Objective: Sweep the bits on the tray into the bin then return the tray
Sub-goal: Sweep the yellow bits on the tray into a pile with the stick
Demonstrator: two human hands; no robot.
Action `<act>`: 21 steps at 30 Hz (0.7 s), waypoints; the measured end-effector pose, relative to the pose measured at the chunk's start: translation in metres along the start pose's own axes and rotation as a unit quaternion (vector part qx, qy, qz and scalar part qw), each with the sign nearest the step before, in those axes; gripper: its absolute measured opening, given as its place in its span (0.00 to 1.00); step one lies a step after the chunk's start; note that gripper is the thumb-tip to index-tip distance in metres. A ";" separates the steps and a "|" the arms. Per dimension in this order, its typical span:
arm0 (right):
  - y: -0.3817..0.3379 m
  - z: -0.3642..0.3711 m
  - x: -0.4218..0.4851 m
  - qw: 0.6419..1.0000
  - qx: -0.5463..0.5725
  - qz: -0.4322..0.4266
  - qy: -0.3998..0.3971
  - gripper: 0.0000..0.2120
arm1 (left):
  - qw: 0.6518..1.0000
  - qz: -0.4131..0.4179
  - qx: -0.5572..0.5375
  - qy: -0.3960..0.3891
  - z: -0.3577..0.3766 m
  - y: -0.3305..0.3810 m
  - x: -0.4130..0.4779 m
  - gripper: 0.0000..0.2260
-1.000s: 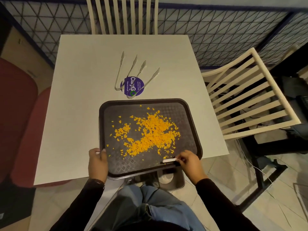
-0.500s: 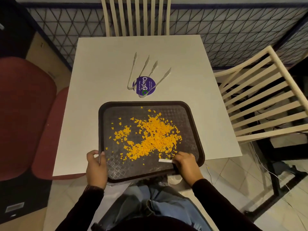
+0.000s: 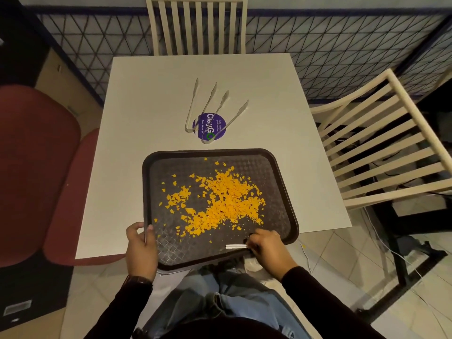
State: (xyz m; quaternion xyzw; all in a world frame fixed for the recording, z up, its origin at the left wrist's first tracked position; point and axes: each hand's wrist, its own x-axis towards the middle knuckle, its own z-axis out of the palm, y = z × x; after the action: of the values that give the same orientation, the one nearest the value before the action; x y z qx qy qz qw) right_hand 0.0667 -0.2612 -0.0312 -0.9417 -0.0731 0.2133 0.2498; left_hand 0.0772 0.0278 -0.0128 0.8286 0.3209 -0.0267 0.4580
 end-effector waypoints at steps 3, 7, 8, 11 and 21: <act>-0.006 0.004 0.003 1.000 0.002 0.022 0.005 0.05 | 1.000 0.001 0.004 -0.001 -0.001 0.000 -0.003 0.12; -0.007 0.004 0.012 0.993 0.048 0.092 0.053 0.05 | 1.000 0.000 0.008 -0.001 -0.002 -0.001 -0.005 0.10; -0.006 0.002 0.015 0.989 0.062 0.117 0.062 0.05 | 1.000 -0.001 0.008 -0.002 -0.002 -0.001 -0.006 0.10; 0.000 -0.005 0.023 0.976 0.088 0.179 0.083 0.05 | 1.000 -0.004 0.006 -0.002 -0.002 -0.002 -0.006 0.10; 0.028 -0.027 0.040 0.953 0.093 0.261 0.125 0.07 | 1.000 -0.003 0.007 -0.004 -0.002 -0.003 -0.006 0.11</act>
State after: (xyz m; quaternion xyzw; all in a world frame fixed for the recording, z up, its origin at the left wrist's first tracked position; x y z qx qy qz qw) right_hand 0.1152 -0.2875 -0.0391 -0.9194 0.2274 0.1580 0.2794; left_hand 0.0703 0.0275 -0.0123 0.8309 0.3212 -0.0334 0.4530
